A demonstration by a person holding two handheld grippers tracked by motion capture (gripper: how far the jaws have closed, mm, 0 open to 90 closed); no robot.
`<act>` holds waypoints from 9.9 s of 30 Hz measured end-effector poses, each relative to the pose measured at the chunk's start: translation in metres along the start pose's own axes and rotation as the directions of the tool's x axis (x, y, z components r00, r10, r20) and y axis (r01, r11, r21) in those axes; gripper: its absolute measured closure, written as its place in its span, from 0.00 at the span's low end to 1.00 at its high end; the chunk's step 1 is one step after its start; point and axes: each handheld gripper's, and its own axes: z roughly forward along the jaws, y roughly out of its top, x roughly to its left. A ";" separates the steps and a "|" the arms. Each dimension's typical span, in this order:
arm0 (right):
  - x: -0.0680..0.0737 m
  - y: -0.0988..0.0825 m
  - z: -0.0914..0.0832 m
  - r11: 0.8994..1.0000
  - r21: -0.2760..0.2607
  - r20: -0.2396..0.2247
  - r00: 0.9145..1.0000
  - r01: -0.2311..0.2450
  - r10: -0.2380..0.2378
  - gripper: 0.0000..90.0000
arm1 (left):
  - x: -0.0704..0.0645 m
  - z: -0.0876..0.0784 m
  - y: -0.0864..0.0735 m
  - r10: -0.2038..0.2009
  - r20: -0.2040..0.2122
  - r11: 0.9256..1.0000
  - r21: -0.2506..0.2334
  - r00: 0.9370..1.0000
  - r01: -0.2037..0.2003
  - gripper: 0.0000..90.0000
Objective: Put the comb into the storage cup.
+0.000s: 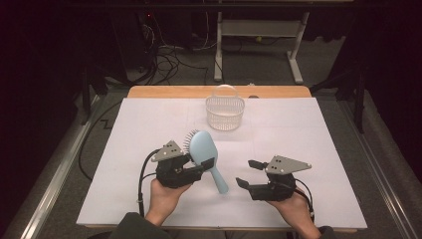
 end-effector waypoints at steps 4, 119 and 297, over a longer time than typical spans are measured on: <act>-0.007 -0.008 -0.007 1.000 0.007 0.014 1.000 -0.018 0.018 0.32 | 0.002 -0.001 0.000 -0.002 -0.005 1.000 -0.001 1.000 0.002 0.58; -0.066 -0.099 -0.091 0.970 -0.186 0.210 0.958 -0.158 0.197 0.31 | 0.054 0.037 0.110 0.027 -0.110 1.000 0.012 0.994 -0.026 0.58; -0.061 -0.097 -0.093 0.974 -0.192 0.200 0.967 -0.121 0.160 0.31 | 0.102 0.165 0.131 0.001 -0.305 0.998 0.065 0.952 0.020 0.57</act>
